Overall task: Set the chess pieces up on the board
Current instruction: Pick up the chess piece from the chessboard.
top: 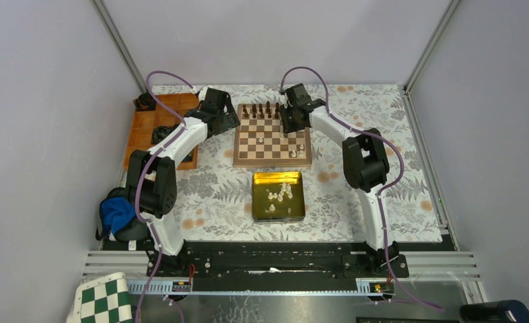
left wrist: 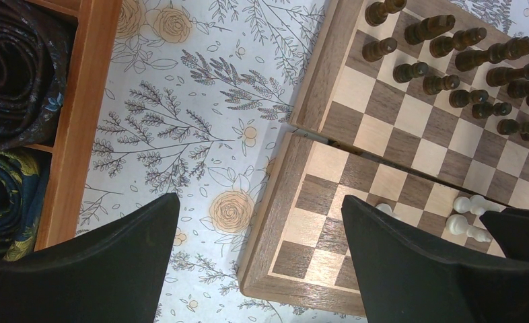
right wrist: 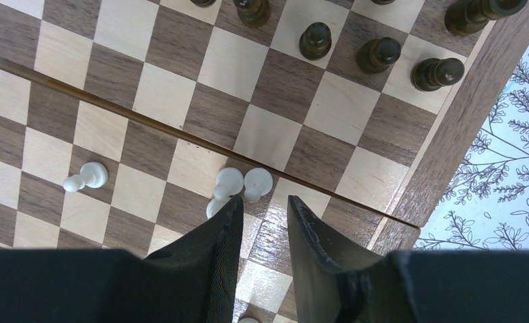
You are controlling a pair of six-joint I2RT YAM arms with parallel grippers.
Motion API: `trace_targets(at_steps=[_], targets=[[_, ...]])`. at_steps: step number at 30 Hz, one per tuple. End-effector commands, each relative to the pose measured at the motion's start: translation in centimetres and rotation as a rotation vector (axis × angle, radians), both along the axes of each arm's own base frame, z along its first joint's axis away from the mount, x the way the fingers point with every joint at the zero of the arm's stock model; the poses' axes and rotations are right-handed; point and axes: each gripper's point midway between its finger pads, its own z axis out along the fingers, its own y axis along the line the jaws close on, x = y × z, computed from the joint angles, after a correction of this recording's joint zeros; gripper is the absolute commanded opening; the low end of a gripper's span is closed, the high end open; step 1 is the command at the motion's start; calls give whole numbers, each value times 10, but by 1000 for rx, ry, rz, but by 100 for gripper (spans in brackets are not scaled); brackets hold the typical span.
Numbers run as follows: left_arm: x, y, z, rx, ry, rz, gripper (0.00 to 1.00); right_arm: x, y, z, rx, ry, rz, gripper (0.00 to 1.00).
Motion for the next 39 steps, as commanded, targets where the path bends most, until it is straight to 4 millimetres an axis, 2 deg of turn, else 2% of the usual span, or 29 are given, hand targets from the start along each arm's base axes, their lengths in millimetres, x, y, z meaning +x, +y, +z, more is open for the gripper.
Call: trace_targets(at_steps=[1, 14, 27, 31, 39], targets=[[9, 2, 8, 13, -27, 1, 98, 6, 17, 18, 35, -37, 28, 37], [10, 5, 6, 11, -23, 9, 98, 11, 20, 12, 24, -27, 37, 33], [12, 7, 3, 7, -17, 15, 98, 8, 15, 8, -3, -22, 33, 15], [10, 7, 4, 6, -18, 18, 98, 9, 11, 17, -14, -50, 30, 5], [8, 8, 7, 4, -24, 26, 98, 5, 0, 41, -39, -94, 14, 4]])
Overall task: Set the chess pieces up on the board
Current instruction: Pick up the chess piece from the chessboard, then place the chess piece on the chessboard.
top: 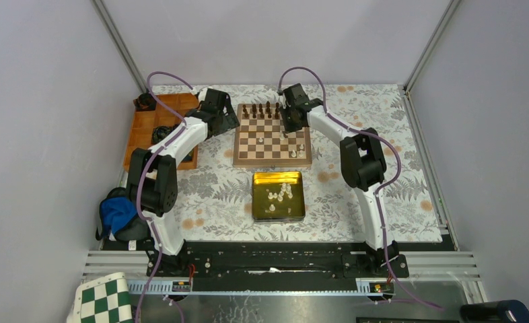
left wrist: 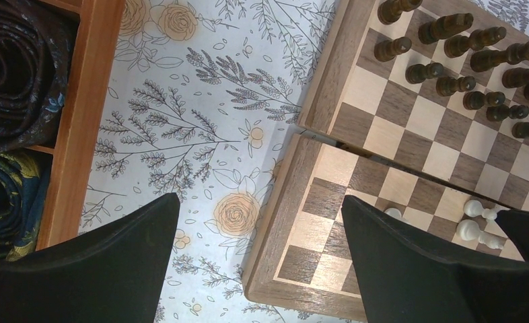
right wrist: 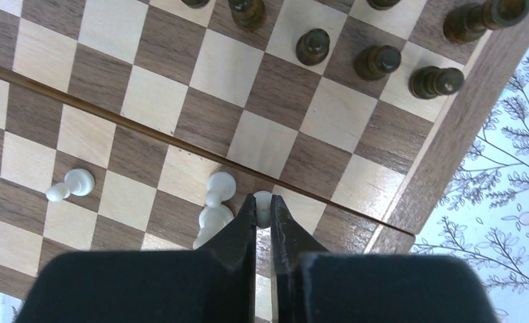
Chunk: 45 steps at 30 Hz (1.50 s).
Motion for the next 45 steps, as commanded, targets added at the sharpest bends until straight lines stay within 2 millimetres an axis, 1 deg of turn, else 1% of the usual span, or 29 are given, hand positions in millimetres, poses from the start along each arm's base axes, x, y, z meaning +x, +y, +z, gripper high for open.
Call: trace_targets(at_steps=[1, 7, 12, 17, 24, 27, 33, 39, 45], targets=[[6, 3, 15, 1, -41, 15, 98, -1, -4, 50, -3, -96, 0, 4], [5, 4, 15, 4, -42, 16, 98, -15, -12, 56, -23, -90, 0, 4], [1, 4, 12, 5, -33, 15, 98, -30, -17, 56, -43, -70, 3, 4], [-2, 5, 7, 10, -19, 15, 98, -44, -20, 51, -49, -46, 9, 3], [-3, 6, 5, 14, -17, 11, 98, -61, -18, 37, -64, -10, 25, 3], [-3, 6, 4, 16, -14, 10, 98, -64, -18, 33, -68, -2, 24, 3], [-3, 5, 4, 14, -16, 5, 99, -63, -18, 25, -71, 2, 21, 3], [-4, 5, 3, 12, -13, 5, 99, -63, -17, 20, -74, 14, 23, 6], [-4, 5, 1, 11, -11, 4, 99, -59, -17, 22, -74, 1, 17, 6]])
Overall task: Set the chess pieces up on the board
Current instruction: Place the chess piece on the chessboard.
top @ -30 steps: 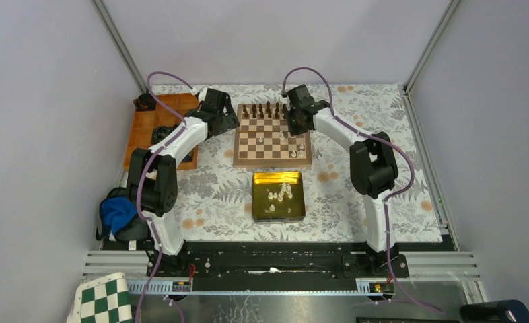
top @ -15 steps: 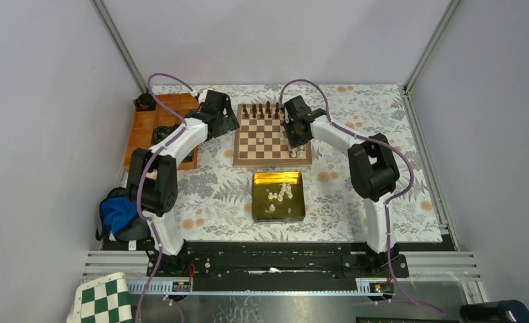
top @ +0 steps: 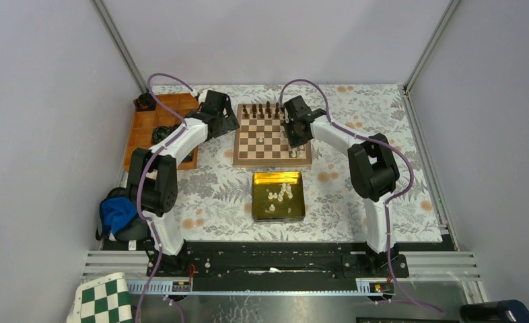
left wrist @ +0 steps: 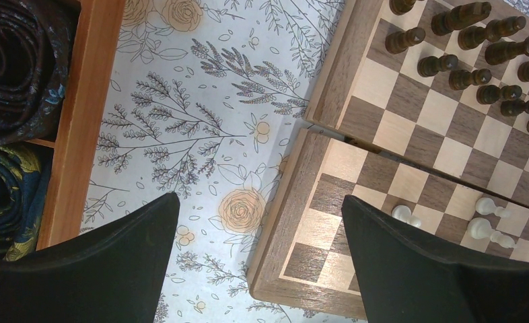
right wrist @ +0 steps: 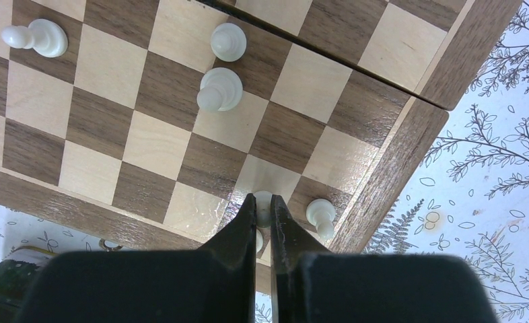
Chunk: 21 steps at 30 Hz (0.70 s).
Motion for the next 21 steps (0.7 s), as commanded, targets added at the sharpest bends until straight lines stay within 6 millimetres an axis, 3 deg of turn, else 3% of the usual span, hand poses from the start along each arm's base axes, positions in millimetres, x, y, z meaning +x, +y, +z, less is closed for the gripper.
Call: trace_targets(at_steps=[1, 10, 15, 21], targets=[[1, 3, 8, 7, -28, 4, 99, 10, 5, 25, 16, -73, -7, 6], [0, 4, 8, 8, -29, 6, 99, 9, 7, 21, 21, -62, -1, 7], [-1, 4, 7, 8, -27, 8, 99, 6, 6, 17, 20, -49, 3, 21], [-1, 5, 8, 9, -30, 10, 99, 7, 8, 20, 25, -57, 6, 29]])
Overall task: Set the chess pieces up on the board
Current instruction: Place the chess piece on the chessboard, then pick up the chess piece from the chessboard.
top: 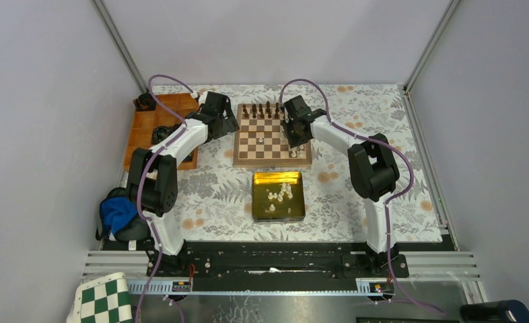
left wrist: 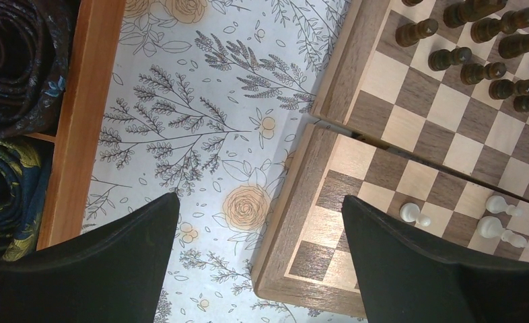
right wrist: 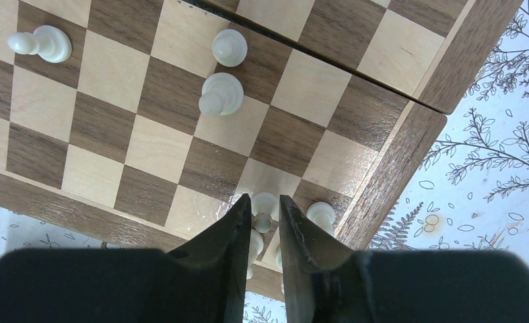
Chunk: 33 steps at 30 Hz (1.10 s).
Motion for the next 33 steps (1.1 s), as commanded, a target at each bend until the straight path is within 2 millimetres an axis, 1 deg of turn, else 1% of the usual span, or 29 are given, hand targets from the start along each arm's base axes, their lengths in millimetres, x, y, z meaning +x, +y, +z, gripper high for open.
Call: trace_targets(at_steps=[1, 5, 9, 14, 17, 23, 27, 33], targets=[[3, 3, 15, 4, -46, 10, 99, 5, 6, 21, 22, -53, 5, 29], [5, 5, 20, 10, -58, 15, 99, 8, 9, 29, 32, -69, 9, 31], [6, 7, 25, 19, -62, 24, 99, 14, 11, 46, 46, -105, 9, 31], [8, 5, 30, 9, -71, 23, 99, 21, 15, 68, 68, -147, 12, 33], [8, 5, 30, 8, -69, 24, 99, 26, 20, 75, 86, -159, 18, 34], [6, 5, 28, 9, -63, 24, 99, 36, 37, 79, 125, -160, 46, 37], [6, 5, 29, 11, -65, 22, 99, 45, 42, 80, 131, -167, 46, 38], [6, 5, 27, 12, -59, 18, 99, 47, 48, 70, 120, -147, 52, 39]])
